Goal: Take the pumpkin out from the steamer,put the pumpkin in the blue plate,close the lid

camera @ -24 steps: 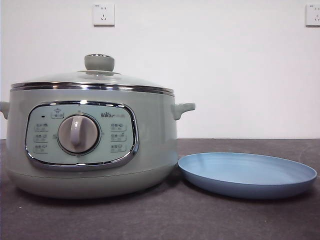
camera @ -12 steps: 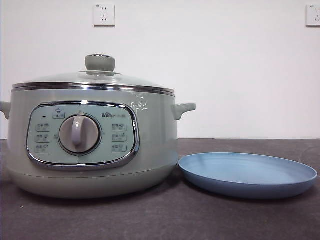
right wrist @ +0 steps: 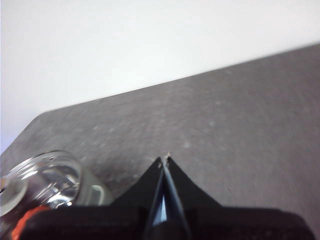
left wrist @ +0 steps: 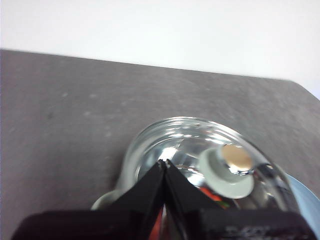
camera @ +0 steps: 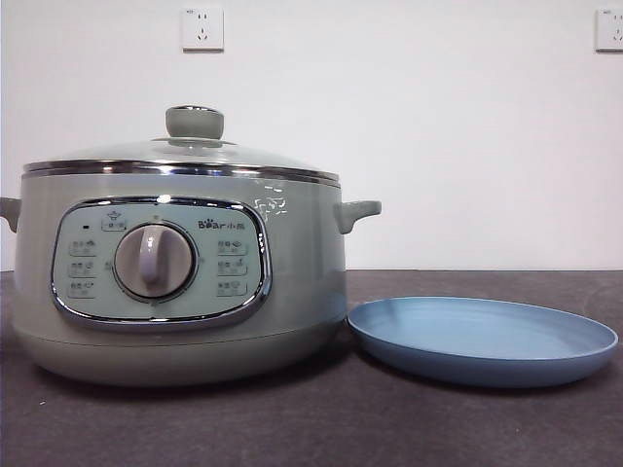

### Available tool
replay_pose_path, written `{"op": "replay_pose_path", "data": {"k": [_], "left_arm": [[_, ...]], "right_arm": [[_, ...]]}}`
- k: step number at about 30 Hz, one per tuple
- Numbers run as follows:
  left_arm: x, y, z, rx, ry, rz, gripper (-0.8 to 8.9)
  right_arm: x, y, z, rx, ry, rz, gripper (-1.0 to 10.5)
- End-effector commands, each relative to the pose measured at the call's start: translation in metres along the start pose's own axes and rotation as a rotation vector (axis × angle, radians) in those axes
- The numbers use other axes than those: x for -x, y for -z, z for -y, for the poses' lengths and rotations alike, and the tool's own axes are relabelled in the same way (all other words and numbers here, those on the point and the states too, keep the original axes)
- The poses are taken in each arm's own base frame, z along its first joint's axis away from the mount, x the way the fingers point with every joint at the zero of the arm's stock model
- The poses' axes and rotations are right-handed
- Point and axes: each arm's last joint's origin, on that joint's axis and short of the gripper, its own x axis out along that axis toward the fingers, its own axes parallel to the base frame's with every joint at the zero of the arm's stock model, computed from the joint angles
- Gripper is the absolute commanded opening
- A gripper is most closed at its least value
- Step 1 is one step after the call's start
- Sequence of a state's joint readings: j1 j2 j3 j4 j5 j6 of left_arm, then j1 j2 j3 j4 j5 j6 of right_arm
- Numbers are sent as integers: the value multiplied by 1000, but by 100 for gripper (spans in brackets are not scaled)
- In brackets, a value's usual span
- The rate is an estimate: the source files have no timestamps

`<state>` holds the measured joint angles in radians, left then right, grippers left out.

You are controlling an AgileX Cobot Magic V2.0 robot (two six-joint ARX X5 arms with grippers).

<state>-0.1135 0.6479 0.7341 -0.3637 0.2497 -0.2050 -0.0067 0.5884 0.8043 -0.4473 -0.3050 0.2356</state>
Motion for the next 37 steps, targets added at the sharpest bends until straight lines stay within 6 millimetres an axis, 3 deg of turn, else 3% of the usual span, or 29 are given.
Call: {"op": "replay_pose_path", "data": {"k": [1, 5, 9, 10, 13, 14, 22, 29, 37], "left_arm": [[-5, -16, 4, -75, 69, -37, -6], [-12, -36, 9, -73, 163, -116, -4], [-15, -47, 13, -57, 226, -158, 14], [-15, -49, 13, -56, 234, -158, 63], [-15, -50, 14, -56, 229, -154, 428], [-15, -50, 14, -53, 229, -155, 502], [-27, -50, 27, -58, 301, -177, 498], [-65, -52, 52, -111, 294, -281, 479], [-113, -36, 76, -273, 205, -402, 436]], "right_arm": [[-6, -20, -6, 128, -78, -30, -17], [-19, -41, -11, 175, -224, -129, -8], [-29, -50, -10, 163, -237, -197, 172], [-31, -50, -10, 160, -236, -203, 234], [-34, -49, -8, 154, -223, -216, 412], [-34, -49, -8, 153, -216, -219, 452], [-34, -49, -8, 144, -217, -225, 473], [-34, -48, -9, 141, -221, -235, 473], [-34, -46, -8, 133, -218, -253, 473]]}}
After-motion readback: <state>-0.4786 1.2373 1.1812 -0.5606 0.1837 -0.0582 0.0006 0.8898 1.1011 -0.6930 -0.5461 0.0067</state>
